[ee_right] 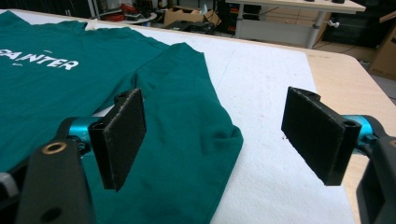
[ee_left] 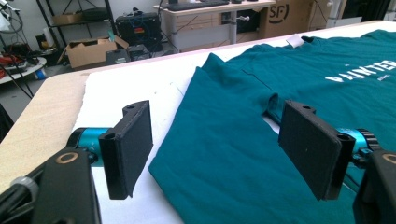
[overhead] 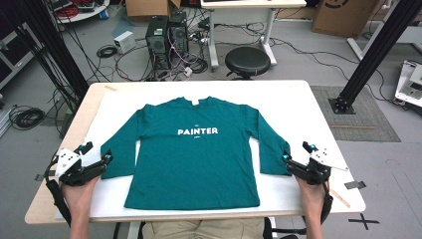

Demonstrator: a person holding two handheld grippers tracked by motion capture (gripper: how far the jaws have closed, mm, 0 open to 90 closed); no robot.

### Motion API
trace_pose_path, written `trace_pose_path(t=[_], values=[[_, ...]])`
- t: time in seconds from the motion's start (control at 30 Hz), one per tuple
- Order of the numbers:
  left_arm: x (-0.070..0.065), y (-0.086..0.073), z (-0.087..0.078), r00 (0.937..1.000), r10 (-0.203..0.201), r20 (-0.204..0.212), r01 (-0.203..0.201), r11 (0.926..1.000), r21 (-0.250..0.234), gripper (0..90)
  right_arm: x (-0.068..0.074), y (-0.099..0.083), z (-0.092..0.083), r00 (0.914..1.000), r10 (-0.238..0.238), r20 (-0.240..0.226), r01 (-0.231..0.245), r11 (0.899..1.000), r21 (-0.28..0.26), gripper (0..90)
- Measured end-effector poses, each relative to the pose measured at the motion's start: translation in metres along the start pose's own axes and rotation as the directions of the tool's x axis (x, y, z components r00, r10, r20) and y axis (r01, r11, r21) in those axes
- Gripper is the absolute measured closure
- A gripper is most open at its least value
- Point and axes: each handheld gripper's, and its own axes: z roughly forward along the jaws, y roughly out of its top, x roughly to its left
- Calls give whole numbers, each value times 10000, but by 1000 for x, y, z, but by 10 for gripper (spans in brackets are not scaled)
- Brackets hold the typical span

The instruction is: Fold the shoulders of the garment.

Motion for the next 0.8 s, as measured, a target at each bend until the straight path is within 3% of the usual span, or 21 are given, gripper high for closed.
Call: trace_pose_path(t=[0.8], values=[[1,0,1,9997,-122,-195,124,9999,97,261,0,0,0,10000,34,-6,-34,10000,-11,222]])
